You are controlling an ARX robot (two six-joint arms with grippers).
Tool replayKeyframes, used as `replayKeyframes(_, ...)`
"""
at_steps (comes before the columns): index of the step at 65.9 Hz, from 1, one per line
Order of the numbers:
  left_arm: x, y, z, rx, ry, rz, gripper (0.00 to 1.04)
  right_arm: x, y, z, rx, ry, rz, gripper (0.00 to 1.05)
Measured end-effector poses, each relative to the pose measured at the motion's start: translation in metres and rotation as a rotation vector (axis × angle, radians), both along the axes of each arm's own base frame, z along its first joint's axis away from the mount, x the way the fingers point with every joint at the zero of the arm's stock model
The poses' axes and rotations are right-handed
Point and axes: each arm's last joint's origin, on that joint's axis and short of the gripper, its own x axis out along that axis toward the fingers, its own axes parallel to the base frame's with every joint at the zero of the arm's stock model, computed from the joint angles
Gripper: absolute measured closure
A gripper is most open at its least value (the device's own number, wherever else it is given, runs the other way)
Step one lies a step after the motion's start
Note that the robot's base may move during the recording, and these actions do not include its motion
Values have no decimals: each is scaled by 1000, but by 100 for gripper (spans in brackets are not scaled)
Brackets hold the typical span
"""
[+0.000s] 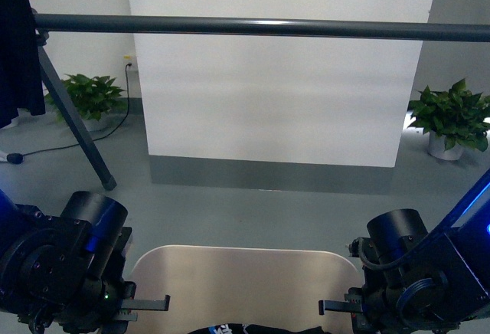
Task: Move hamper under clothes hanger
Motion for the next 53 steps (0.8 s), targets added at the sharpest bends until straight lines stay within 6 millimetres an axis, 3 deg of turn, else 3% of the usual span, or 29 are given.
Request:
replayKeyframes(5,-1,-1,-3,-12,3,2,101,0,0,-1,0,-3,-1,100)
replayKeyframes(9,-1,-1,-3,-21,5,12,91,0,0,-2,0,-7,-1,100)
replayKeyframes(26,2,0,8,-57,-21,26,52,1,-5,-5,-36,-14,-26,63)
replayKeyframes(35,7,-2,38,-71,-90,18,34,3,-7,5,-39,-24,-32,46)
replayKeyframes(44,9,-4,79,-76,-179,-1,16,10,-9,33,-44,-82,-32,28)
replayKeyframes(48,9,-5,106,-79,-241,-16,5,14,-9,60,-40,-143,-25,15)
replayKeyframes(51,7,-7,127,-86,-290,-28,7,16,-10,84,-32,-195,-20,6)
replayKeyframes(53,6,-7,141,-90,-322,-35,7,16,-10,100,-26,-229,-14,7)
